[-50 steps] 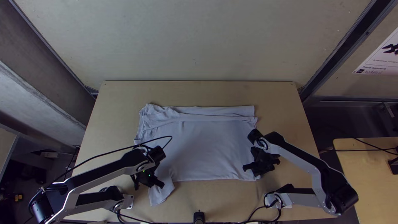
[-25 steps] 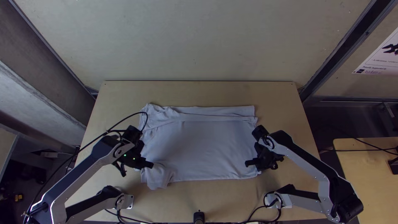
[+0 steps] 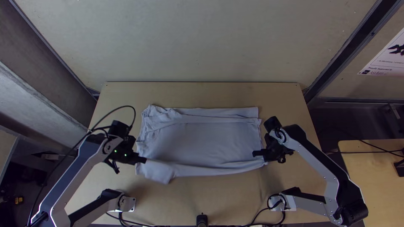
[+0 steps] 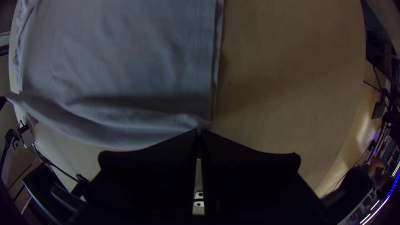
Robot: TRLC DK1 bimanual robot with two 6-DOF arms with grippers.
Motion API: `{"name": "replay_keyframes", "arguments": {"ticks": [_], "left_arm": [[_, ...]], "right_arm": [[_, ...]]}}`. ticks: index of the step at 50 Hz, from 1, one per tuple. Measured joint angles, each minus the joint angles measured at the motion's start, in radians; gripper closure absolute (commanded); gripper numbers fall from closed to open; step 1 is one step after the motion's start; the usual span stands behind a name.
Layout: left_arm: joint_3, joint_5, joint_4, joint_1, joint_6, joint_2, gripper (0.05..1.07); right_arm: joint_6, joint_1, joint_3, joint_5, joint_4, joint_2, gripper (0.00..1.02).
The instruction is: Fold the t-shirt
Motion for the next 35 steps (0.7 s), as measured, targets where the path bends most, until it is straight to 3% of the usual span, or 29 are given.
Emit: {"name": "replay_keyframes", "arguments": {"ticks": [13,35], "left_arm": [[0.130,0.000,0.001,0.124,0.085,0.086,1.04],[0.330,0.000,0.010,0.145,0.106,0.260,1.04]], "right_arm": [[-0.001,-0.019,0.111,0.015,0.000,0.033,1.00],[-0.026,-0.074,0.371,0.038,0.000,0.211,1.00]]}}
